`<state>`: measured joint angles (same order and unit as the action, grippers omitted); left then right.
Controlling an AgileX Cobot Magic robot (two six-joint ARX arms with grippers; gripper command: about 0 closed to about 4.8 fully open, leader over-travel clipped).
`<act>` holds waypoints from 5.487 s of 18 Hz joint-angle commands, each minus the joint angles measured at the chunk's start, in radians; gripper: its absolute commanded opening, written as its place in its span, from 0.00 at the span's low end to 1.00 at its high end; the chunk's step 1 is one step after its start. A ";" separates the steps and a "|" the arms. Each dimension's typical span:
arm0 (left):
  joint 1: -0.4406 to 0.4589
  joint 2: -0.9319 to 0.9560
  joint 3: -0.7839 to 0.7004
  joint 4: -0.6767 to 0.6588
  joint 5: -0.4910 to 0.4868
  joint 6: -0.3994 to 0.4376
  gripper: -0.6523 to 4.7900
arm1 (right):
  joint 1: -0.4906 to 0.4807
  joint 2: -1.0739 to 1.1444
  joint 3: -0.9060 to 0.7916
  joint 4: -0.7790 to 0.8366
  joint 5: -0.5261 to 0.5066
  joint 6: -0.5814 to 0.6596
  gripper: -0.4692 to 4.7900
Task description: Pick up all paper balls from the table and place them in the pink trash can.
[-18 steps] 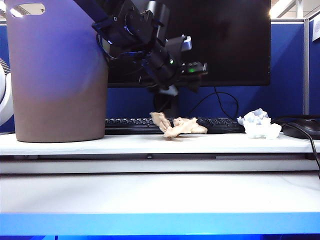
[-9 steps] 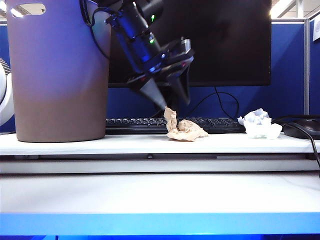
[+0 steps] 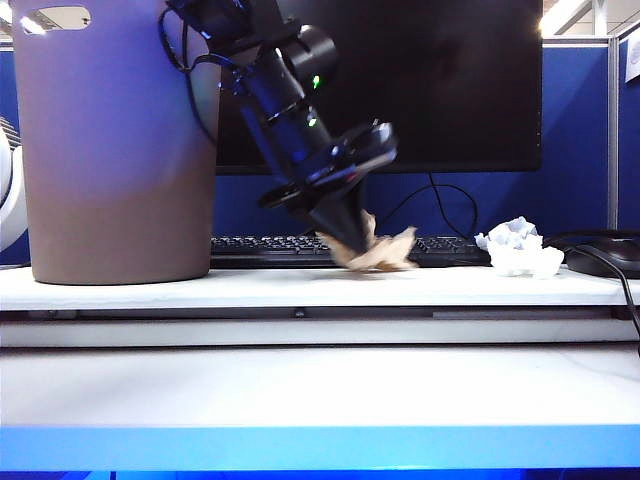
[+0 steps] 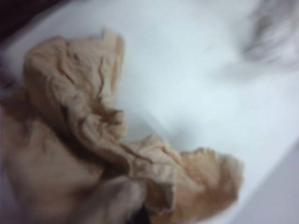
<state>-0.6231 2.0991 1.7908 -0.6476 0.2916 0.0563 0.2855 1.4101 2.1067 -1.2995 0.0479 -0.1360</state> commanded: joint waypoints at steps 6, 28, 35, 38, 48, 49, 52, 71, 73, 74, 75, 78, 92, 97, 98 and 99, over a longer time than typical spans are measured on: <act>-0.014 -0.364 0.138 0.033 -0.169 -0.005 0.11 | 0.001 -0.042 0.003 0.010 -0.052 0.005 1.00; 0.280 -0.566 0.251 -0.465 -0.467 0.199 0.87 | -0.106 0.416 -0.351 0.591 0.116 -0.135 1.00; 0.280 -0.566 0.252 -0.481 -0.471 0.203 0.87 | -0.178 0.624 -0.351 0.784 0.104 -0.152 1.00; 0.280 -0.566 0.253 -0.480 -0.497 0.216 0.87 | -0.178 0.663 -0.351 0.768 0.075 -0.146 1.00; 0.280 -0.566 0.252 -0.465 -0.497 0.218 0.86 | -0.151 0.556 -0.026 0.503 -0.238 -0.079 0.09; 0.280 -0.566 0.252 -0.464 -0.501 0.218 0.86 | -0.138 0.510 0.026 0.502 -0.498 -0.008 0.09; 0.280 -0.576 0.253 -0.463 -0.568 0.225 0.86 | -0.003 0.446 0.140 0.616 -0.961 0.072 0.09; 0.257 -0.733 0.214 -0.458 0.407 0.082 0.84 | 0.067 0.289 0.152 -0.086 -0.168 -0.006 1.00; 0.209 -0.615 0.214 -0.458 0.401 0.083 0.84 | 0.023 0.259 0.000 -0.081 -0.141 0.005 1.00; 0.181 -0.570 0.214 -0.467 0.399 0.087 0.84 | 0.021 0.262 -0.069 -0.081 -0.097 -0.002 1.00; 0.150 -0.531 0.214 -0.484 0.377 0.093 0.84 | 0.021 0.267 -0.133 -0.079 -0.082 -0.004 1.00; 0.091 -0.468 0.213 -0.526 0.228 0.131 0.80 | 0.021 0.276 -0.341 0.040 -0.037 -0.008 1.00; 0.090 -0.467 0.214 -0.597 0.175 0.184 0.74 | 0.020 0.532 -0.438 0.172 0.067 -0.026 0.86; 0.090 -0.488 0.215 -0.600 0.124 0.222 0.39 | 0.020 0.531 -0.431 0.186 0.098 -0.027 0.08; 0.090 -0.499 0.215 -0.599 0.100 0.224 0.39 | 0.020 0.529 -0.426 0.184 0.112 -0.030 0.08; 0.090 -0.509 0.216 -0.596 0.077 0.225 0.39 | 0.021 0.528 -0.413 0.177 0.108 -0.030 0.08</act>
<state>-0.5331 1.6089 1.9987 -1.2533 0.3969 0.2722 0.3046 1.9465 1.6741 -1.1179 0.1482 -0.1650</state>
